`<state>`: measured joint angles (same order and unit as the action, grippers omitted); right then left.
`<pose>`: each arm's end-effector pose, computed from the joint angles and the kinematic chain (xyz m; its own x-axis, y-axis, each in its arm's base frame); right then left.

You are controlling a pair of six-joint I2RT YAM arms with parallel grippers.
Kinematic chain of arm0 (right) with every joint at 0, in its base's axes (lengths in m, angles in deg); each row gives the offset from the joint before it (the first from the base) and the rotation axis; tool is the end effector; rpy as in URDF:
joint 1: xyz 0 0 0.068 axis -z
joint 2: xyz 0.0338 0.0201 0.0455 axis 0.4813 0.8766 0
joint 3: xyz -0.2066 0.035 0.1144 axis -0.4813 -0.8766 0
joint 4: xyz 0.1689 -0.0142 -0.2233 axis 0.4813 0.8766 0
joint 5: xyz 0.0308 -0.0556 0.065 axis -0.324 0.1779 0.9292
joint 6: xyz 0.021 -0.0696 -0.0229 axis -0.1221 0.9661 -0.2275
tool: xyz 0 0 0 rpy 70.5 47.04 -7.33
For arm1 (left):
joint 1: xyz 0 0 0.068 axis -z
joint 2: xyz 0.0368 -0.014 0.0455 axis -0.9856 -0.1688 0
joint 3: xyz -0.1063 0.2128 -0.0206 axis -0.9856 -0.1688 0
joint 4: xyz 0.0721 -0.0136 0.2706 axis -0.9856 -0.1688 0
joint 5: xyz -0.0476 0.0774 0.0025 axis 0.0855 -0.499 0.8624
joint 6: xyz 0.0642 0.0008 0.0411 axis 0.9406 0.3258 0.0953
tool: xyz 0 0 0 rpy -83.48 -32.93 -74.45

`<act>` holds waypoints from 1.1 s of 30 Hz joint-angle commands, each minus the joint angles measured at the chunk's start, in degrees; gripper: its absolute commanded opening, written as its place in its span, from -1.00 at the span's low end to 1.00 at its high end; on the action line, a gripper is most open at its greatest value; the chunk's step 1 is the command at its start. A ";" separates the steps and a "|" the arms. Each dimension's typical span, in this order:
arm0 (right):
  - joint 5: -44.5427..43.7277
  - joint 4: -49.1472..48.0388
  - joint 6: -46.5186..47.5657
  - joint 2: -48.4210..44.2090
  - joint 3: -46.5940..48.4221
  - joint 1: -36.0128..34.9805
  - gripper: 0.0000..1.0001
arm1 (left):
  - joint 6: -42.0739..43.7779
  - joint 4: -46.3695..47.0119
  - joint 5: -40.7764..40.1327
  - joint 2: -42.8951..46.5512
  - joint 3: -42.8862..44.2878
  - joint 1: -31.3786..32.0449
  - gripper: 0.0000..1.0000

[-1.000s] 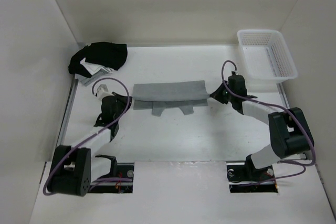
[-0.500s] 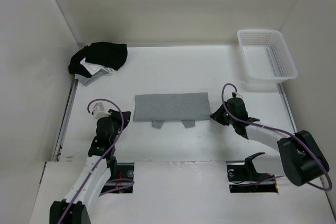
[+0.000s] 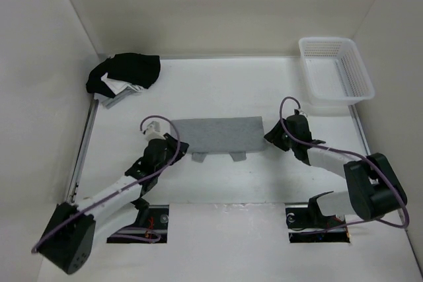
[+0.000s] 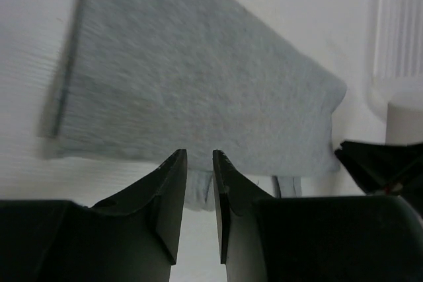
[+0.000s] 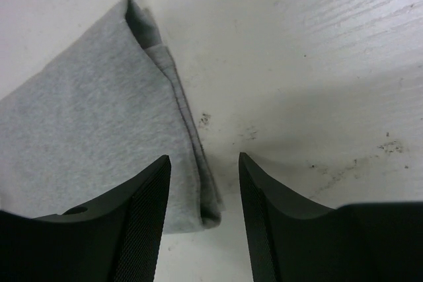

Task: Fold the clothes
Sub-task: Fold the tank top

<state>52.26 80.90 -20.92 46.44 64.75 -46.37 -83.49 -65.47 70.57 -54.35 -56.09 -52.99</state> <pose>0.2748 0.0876 0.0818 -0.6582 0.5303 -0.5344 0.2229 0.8152 0.5345 0.2166 -0.1009 0.1069 -0.4964 -0.6723 -0.5492 -0.1445 0.6878 -0.7114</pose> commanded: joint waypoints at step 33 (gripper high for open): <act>0.55 -4.66 -4.42 -0.50 -0.30 -0.98 -0.98 | 4.09 5.66 -0.65 9.90 1.45 0.79 -0.57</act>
<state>57.53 77.43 -25.89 52.36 66.28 -46.85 -80.06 -60.24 69.28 -45.30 -53.97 -52.47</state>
